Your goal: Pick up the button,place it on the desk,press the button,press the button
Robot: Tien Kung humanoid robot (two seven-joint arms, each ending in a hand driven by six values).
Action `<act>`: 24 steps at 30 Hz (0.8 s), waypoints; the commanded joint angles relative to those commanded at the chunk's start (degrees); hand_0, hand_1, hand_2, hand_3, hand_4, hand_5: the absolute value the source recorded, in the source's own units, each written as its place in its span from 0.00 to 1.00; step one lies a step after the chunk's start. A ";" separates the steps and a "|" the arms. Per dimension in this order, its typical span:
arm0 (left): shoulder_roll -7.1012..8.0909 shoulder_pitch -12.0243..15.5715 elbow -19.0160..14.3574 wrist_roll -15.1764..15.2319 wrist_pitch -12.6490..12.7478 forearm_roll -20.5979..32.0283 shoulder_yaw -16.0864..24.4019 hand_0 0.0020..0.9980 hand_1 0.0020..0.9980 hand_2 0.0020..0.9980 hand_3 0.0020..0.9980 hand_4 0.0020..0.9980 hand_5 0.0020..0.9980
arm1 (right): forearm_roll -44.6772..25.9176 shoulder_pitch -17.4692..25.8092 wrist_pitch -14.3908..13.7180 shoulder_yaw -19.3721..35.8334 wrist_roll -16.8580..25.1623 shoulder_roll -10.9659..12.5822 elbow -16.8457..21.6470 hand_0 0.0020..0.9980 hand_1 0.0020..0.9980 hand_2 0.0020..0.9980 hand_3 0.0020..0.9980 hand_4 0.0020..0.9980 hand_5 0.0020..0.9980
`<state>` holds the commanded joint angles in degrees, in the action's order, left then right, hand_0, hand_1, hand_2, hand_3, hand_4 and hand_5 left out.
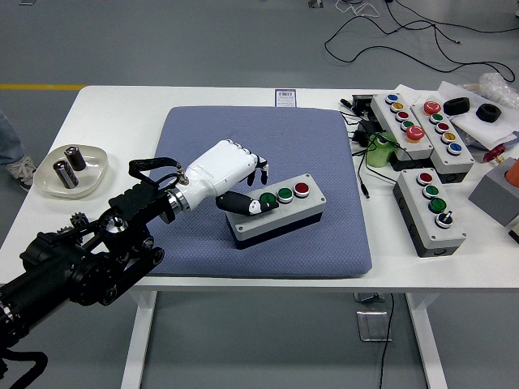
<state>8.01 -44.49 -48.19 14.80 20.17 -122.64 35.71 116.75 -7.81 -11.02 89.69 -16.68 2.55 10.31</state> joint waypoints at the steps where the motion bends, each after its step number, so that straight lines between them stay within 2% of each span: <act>1: 0.00 0.00 0.21 -0.09 -0.38 -0.41 0.02 0.27 0.42 0.47 0.53 0.67 0.12 | -0.02 -0.01 -0.01 -0.01 0.00 -0.01 0.00 0.67 0.65 0.68 0.63 0.31 0.17; 6: 0.14 0.42 0.63 -0.16 -0.49 -0.51 0.14 0.27 0.44 0.49 0.55 0.72 0.16 | -0.41 -0.05 -0.04 -0.31 0.02 -0.01 0.00 0.67 0.65 0.68 0.63 0.31 0.17; 9: 0.26 1.06 -0.41 -0.07 0.47 1.41 1.02 0.27 0.44 0.49 0.55 0.72 0.16 | -0.49 -0.04 -0.05 -0.32 0.05 -0.01 0.00 0.67 0.65 0.68 0.63 0.31 0.17; 10: 0.24 1.19 -0.64 -0.06 0.62 1.92 1.32 0.26 0.46 0.52 0.59 0.75 0.21 | -0.46 -0.04 -0.05 -0.30 0.04 -0.02 0.00 0.67 0.65 0.68 0.63 0.31 0.17; 13: 0.32 1.60 -1.93 -0.25 0.42 3.03 2.65 0.26 0.46 0.52 0.59 0.75 0.21 | -0.35 -0.05 -0.03 -0.23 0.04 -0.04 0.00 0.67 0.65 0.68 0.63 0.31 0.17; 15: 0.58 1.80 -3.12 -0.32 -0.05 3.77 3.31 0.26 0.46 0.52 0.59 0.75 0.21 | -0.27 -0.05 -0.03 -0.15 0.05 -0.04 0.00 0.67 0.65 0.68 0.63 0.31 0.17; 16: 0.79 1.93 -3.94 -0.48 -0.49 4.15 3.72 0.23 0.47 0.53 0.64 0.80 0.27 | -0.29 -0.06 -0.03 -0.14 0.06 -0.03 0.00 0.67 0.65 0.68 0.63 0.31 0.17; 21: 1.37 2.22 -6.40 -1.77 -3.27 5.58 5.24 0.23 0.47 0.53 0.64 0.80 0.27 | -0.32 -0.09 -0.02 -0.13 0.08 0.00 0.00 0.67 0.65 0.68 0.63 0.31 0.17; 22: 1.42 2.25 -6.72 -2.09 -3.77 5.93 5.42 0.27 0.50 0.61 0.73 0.88 0.57 | -0.30 -0.11 -0.03 -0.09 0.07 -0.01 0.00 0.67 0.65 0.68 0.63 0.31 0.17; 24: 1.57 2.42 -8.12 -3.36 -5.63 7.34 6.09 0.27 0.50 0.61 0.73 0.88 0.57 | -0.34 -0.12 -0.03 -0.08 0.08 -0.02 0.00 0.67 0.65 0.68 0.63 0.31 0.17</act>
<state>9.58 -42.07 -56.31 11.44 14.54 -115.30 41.80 116.41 -7.93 -11.05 89.62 -16.60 2.53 10.31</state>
